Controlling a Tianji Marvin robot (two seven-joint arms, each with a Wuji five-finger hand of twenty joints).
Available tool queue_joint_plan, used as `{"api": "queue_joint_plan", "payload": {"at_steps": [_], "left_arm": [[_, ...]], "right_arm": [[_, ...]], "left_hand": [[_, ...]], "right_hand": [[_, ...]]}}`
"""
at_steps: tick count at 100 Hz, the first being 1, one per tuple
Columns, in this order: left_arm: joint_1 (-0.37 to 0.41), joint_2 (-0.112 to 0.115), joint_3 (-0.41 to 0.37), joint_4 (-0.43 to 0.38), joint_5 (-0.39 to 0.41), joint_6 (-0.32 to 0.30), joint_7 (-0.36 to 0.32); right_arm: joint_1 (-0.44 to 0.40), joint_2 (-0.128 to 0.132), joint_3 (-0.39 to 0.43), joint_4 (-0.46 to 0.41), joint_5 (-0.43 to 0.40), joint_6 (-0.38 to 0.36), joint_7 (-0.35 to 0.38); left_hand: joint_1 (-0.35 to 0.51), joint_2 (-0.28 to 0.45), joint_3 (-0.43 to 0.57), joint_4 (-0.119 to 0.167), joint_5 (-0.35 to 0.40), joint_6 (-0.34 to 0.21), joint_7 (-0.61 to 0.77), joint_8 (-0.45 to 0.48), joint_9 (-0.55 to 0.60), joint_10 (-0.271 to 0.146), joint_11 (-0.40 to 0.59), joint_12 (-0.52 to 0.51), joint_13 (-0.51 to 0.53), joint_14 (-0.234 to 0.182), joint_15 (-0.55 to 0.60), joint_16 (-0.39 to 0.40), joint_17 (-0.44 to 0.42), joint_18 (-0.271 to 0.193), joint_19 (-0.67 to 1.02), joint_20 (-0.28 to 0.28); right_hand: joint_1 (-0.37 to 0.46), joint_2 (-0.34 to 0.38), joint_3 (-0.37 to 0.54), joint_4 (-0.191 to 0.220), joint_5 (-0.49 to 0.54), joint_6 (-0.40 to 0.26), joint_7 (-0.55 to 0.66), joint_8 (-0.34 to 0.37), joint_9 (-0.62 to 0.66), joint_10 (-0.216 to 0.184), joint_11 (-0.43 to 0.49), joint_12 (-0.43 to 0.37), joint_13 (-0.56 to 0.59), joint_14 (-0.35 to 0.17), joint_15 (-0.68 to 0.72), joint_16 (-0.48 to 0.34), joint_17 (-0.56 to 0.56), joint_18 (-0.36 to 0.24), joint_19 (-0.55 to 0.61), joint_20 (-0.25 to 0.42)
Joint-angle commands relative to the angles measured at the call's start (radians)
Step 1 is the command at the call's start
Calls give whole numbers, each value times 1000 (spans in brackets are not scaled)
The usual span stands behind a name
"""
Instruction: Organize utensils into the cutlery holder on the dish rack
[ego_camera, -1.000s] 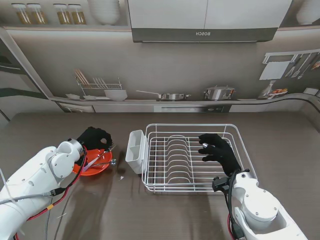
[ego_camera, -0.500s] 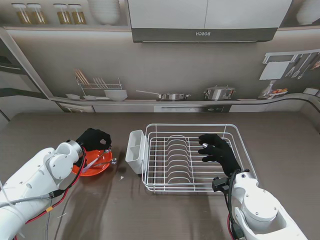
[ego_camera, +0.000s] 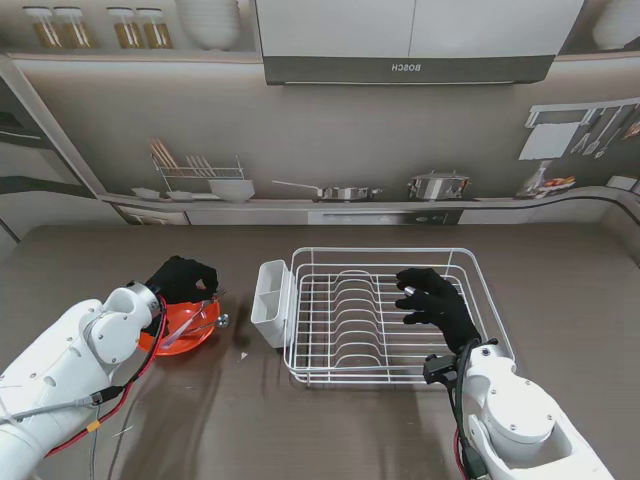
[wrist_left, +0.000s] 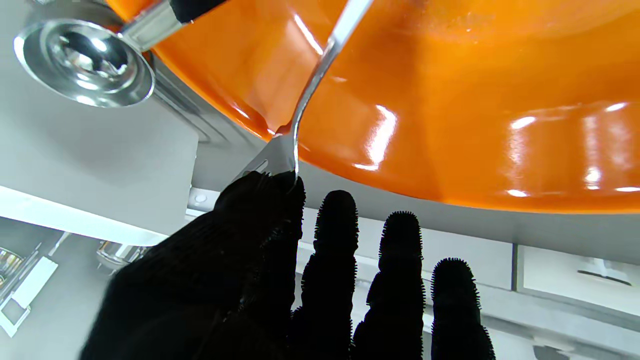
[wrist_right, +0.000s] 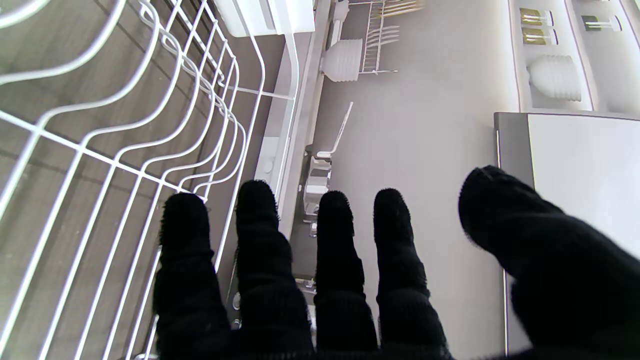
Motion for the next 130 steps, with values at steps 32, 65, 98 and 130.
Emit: {"api": "queue_joint_plan", "payload": {"at_steps": [32,65,98,130], "left_arm": [[36,9,-43,-53,21,-10,-31],[72,9,-94,-121,25,-10,-42],[89,3,-128,-178,2,-3,-46],[72,-8,-122,-188,-50,3,-44]], "right_arm": [[-6,-5,-6,-4,4,4,16],[-5,-5,-8,-2,4,3,16],[-4,-5,-9,0,5,1,17],[-3,-5,-9,1,5,2,15]], "left_hand": [[-56,-40,233,-80,20,-144,244,163,80,-58,55,132,55,-37,71,41,8,-29,76,-32],[-71,-33,238,-89,26,-145,258,187,97,-62,71,164,69,-42,89,48,13,-27,92,-36],[-71,-33,240,-90,26,-138,252,188,103,-58,69,166,73,-41,94,50,14,-27,104,-39],[-67,-31,238,-92,22,-127,254,193,109,-58,70,173,78,-45,102,54,18,-26,116,-39]], "right_hand": [[-28,15,-11,1,-24,-2,5,-15,11,0,-1,-4,23,2,-3,6,12,15,-9,16],[-27,16,-11,1,-25,-1,6,-15,11,0,0,-4,22,2,-3,5,13,16,-8,16],[-28,16,-12,1,-27,-1,6,-15,10,0,0,-4,23,1,-2,6,14,14,-7,16],[-28,16,-11,1,-27,0,6,-16,8,1,0,-5,22,-1,-2,5,14,14,-8,15]]}}
